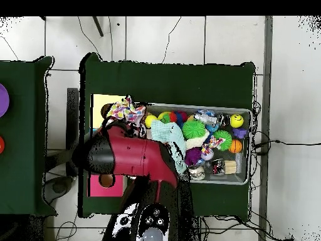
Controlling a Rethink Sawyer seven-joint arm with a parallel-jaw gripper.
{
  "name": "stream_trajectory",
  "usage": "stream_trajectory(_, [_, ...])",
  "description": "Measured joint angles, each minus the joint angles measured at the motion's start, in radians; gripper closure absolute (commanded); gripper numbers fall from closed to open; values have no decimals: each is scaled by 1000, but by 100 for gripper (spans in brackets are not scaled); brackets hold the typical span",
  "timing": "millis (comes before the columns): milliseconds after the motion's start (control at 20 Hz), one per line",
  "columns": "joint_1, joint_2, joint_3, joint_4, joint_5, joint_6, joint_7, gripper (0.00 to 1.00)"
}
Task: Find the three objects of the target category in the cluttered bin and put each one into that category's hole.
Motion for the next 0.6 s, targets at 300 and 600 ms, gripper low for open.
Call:
stream_trajectory(300, [7, 19, -15, -50, 34, 2, 0, 100])
stream_trajectory(600, [17, 53, -19, -62, 72, -2, 0, 100])
